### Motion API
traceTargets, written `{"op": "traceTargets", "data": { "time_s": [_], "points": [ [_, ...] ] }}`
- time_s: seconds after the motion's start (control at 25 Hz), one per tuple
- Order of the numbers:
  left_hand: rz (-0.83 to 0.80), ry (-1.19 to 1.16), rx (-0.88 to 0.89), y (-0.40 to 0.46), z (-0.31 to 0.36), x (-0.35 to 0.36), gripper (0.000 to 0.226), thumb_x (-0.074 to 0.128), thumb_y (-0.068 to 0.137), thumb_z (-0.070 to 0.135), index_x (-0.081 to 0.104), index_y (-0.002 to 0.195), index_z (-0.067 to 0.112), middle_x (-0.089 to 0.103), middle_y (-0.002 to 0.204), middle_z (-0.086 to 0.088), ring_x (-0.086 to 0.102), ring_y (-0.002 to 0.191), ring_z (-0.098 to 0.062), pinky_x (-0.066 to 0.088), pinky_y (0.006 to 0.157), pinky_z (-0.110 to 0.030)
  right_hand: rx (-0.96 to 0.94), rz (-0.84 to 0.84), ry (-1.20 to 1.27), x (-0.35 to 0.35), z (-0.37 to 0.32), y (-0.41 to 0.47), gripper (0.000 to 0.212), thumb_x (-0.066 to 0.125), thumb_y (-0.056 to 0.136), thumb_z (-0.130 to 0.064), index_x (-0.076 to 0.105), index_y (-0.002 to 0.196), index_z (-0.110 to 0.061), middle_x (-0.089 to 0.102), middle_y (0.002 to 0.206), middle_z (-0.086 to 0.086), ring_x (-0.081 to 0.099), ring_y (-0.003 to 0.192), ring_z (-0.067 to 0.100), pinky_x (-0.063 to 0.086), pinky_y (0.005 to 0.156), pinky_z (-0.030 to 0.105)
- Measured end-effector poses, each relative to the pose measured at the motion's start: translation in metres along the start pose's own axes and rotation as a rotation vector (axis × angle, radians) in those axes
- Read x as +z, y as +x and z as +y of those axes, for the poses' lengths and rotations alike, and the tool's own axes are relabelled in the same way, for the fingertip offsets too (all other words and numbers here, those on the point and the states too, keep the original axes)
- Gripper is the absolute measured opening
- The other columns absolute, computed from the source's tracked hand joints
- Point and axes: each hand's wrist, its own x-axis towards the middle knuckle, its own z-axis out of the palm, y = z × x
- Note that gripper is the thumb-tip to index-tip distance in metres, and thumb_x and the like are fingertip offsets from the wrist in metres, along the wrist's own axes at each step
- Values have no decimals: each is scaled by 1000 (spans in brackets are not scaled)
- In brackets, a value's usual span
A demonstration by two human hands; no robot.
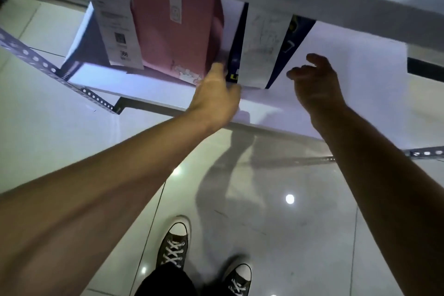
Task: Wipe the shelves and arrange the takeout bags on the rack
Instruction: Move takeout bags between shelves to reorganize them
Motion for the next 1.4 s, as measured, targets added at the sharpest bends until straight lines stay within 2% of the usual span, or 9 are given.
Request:
{"op": "traceTargets", "data": {
  "time_s": [0.12,0.24,0.36,0.48,0.68,0.88,0.96,1.12,1.4],
  "points": [
    [31,71,-86,50,22,5,49,52,98,16,43,145,10,58,132,-13,57,118,-33,49,94,-37,53,19,124,7,-16,27,59,55,99,-16,34,153,-28,47,153,1,54,127,18,42,100,27],
    [-64,-15,38,75,35,3,62,48,98,7,25,155,14,37,158,-8,45,138,-27,39,112,-35,22,0,155,12,-24,31,37,52,97,-13,57,129,-31,66,107,-9,57,80,3,46,69,18],
    [-129,-16,125,79,34,3,50,43,99,5,39,148,16,54,145,-9,55,126,-29,47,98,-29,-11,15,221,12,-24,22,30,46,99,-11,61,105,-37,65,91,-16,62,79,-1,48,60,12],
    [-65,-92,136,58,24,5,37,46,99,6,53,136,11,66,126,-15,63,112,-35,49,85,-32,-58,86,215,14,-14,1,26,48,101,-14,66,108,-31,67,87,-17,63,61,-9,42,46,6],
    [-47,-124,80,-3,3,-14,15,51,102,18,61,112,18,65,90,3,61,77,-17,49,66,-15,14,206,176,14,14,-61,19,57,101,-21,71,114,-20,74,98,-8,69,85,6,48,58,8],
    [-81,-144,8,-79,-17,-37,11,54,101,16,65,104,13,70,97,-8,65,92,-30,56,88,-48,95,152,165,11,34,-141,18,54,103,-22,71,108,-24,72,93,-7,63,73,2,42,52,8],
    [-67,-111,-13,-110,-20,-44,12,55,101,17,66,103,13,71,99,-5,66,92,-26,58,84,-44,116,125,172,7,35,-170,17,52,104,-22,69,105,-26,73,101,-3,64,77,6,46,58,14],
    [-39,-101,-56,-174,-16,-66,15,52,102,23,65,109,20,72,105,4,65,85,-9,48,60,-9,125,100,197,-10,22,-233,18,52,103,-22,67,96,-29,73,98,-6,69,88,16,59,77,34],
    [-19,-196,-87,-288,54,-152,14,55,102,25,60,94,37,66,97,16,65,89,-8,54,67,-25,58,33,193,-62,-65,-341,27,49,103,-22,68,85,-23,73,86,-6,72,76,18,58,63,31]
  ]
}}
